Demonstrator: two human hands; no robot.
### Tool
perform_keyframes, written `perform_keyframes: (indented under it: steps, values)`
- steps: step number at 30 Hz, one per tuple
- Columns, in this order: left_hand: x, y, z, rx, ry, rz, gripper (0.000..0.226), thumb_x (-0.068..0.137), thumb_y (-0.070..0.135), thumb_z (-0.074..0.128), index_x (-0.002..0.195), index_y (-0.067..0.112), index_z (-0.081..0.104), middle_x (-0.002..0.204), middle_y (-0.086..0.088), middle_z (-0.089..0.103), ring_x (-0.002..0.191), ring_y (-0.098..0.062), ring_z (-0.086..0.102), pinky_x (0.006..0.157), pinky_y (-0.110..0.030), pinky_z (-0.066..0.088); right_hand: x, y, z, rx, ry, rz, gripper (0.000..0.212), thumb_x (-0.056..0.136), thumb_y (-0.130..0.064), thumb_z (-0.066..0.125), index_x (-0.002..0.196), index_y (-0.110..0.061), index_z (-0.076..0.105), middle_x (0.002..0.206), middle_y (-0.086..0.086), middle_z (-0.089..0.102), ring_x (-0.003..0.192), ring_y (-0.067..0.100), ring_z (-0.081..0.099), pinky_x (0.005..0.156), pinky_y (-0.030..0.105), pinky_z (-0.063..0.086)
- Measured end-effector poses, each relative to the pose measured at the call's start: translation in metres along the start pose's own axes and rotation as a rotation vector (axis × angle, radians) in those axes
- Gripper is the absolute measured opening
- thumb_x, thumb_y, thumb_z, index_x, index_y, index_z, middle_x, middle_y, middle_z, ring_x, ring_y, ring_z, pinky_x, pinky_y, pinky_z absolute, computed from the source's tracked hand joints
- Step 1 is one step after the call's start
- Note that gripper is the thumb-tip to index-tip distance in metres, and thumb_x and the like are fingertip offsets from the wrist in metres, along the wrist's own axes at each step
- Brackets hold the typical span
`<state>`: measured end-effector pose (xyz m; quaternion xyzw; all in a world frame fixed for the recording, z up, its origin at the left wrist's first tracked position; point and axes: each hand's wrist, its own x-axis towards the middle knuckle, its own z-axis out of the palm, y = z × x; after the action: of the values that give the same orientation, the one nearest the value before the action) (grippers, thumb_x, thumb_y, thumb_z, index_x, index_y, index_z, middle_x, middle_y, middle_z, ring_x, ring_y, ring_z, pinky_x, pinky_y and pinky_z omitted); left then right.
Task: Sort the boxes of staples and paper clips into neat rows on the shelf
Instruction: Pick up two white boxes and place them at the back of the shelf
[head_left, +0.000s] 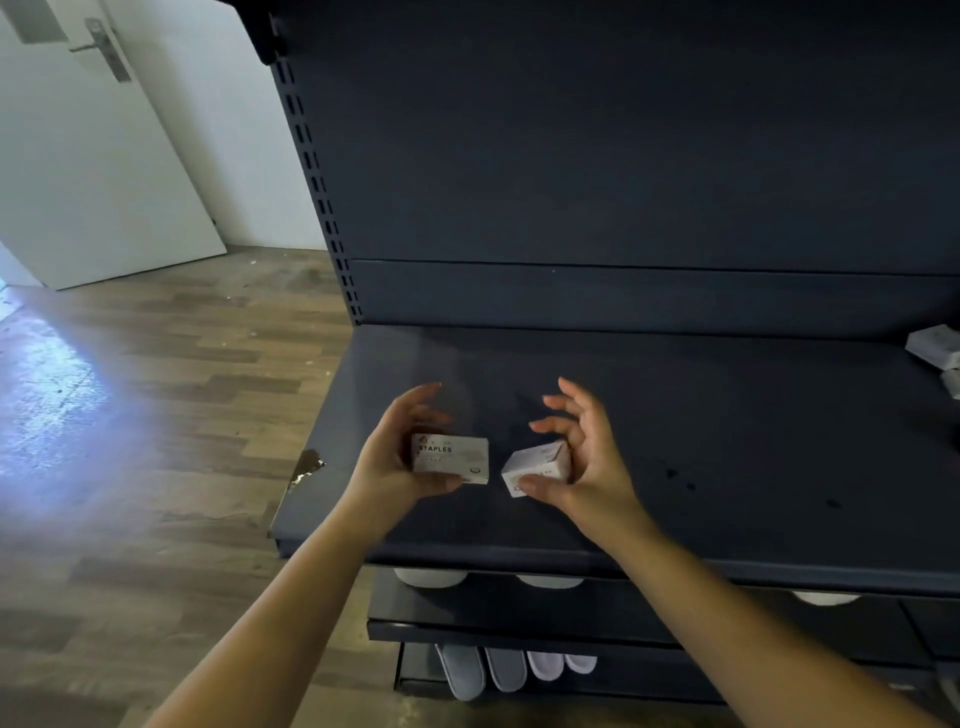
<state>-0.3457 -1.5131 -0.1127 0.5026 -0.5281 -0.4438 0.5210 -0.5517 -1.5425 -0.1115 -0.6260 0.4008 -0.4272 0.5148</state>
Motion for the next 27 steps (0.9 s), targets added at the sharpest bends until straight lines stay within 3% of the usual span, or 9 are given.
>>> perform_keyframes:
  steps: [4, 8, 10, 13, 16, 22, 27]
  values:
    - [0.006, -0.012, -0.006, 0.06, -0.04, -0.001, 0.094, 0.05, -0.019, 0.078, 0.12, 0.032, 0.042, 0.103, -0.006, 0.053, 0.093, -0.012, 0.056, 0.066, -0.021, 0.053, -0.001, 0.008, -0.003, -0.082, -0.048, 0.107, 0.092, 0.067, 0.012, 0.073, 0.126, -0.045, 0.03, 0.132, -0.016, 0.037, 0.116, 0.001, 0.047, 0.078, 0.019, 0.05]
    - [0.011, -0.014, -0.007, 0.165, -0.08, 0.031, 0.095, 0.057, -0.021, 0.075, 0.124, 0.035, 0.038, 0.105, -0.006, 0.052, 0.093, -0.013, 0.055, 0.07, -0.017, 0.051, 0.0, 0.01, -0.008, -0.306, -0.121, 0.193, 0.091, 0.067, 0.004, 0.076, 0.134, -0.039, 0.03, 0.127, -0.013, 0.042, 0.115, -0.001, 0.045, 0.08, 0.01, 0.044]
    - [0.013, -0.013, -0.007, 0.197, -0.097, 0.04, 0.091, 0.059, -0.02, 0.074, 0.122, 0.035, 0.04, 0.1, -0.006, 0.051, 0.087, -0.008, 0.055, 0.069, -0.016, 0.051, 0.001, 0.01, -0.007, -0.403, -0.126, 0.195, 0.081, 0.068, 0.0, 0.076, 0.132, -0.03, 0.038, 0.122, -0.011, 0.044, 0.111, 0.0, 0.044, 0.082, 0.004, 0.037]
    - [0.015, -0.016, -0.009, 0.247, -0.103, 0.057, 0.084, 0.063, -0.02, 0.071, 0.119, 0.037, 0.044, 0.093, -0.006, 0.048, 0.079, -0.003, 0.052, 0.071, -0.019, 0.051, 0.005, 0.009, -0.004, -0.543, -0.131, 0.129, 0.053, 0.069, -0.002, 0.076, 0.111, -0.023, 0.052, 0.11, -0.008, 0.047, 0.102, 0.002, 0.045, 0.077, -0.001, 0.032]
    - [0.017, -0.022, -0.014, 0.311, -0.087, 0.073, 0.083, 0.065, -0.015, 0.073, 0.118, 0.042, 0.043, 0.096, -0.006, 0.048, 0.083, -0.009, 0.052, 0.078, -0.019, 0.048, 0.009, 0.01, -0.001, -0.597, -0.144, 0.096, 0.044, 0.068, -0.003, 0.075, 0.102, -0.022, 0.055, 0.104, -0.009, 0.049, 0.102, 0.004, 0.042, 0.079, 0.0, 0.029]
    - [0.024, -0.026, -0.038, 0.408, -0.016, 0.08, 0.081, 0.067, -0.005, 0.077, 0.124, 0.039, 0.04, 0.095, 0.0, 0.054, 0.086, -0.011, 0.056, 0.079, -0.014, 0.046, 0.02, 0.014, 0.014, -0.632, -0.088, 0.015, 0.051, 0.072, -0.005, 0.074, 0.119, -0.019, 0.058, 0.105, -0.02, 0.046, 0.112, 0.008, 0.035, 0.099, 0.024, 0.031]
    - [0.028, -0.029, -0.06, 0.47, 0.037, 0.036, 0.077, 0.066, 0.001, 0.08, 0.126, 0.032, 0.044, 0.097, 0.004, 0.057, 0.091, -0.01, 0.057, 0.084, -0.022, 0.045, 0.024, 0.013, 0.021, -0.627, -0.077, 0.035, 0.063, 0.076, -0.003, 0.07, 0.133, -0.019, 0.048, 0.116, -0.017, 0.045, 0.121, 0.007, 0.034, 0.106, 0.027, 0.029]
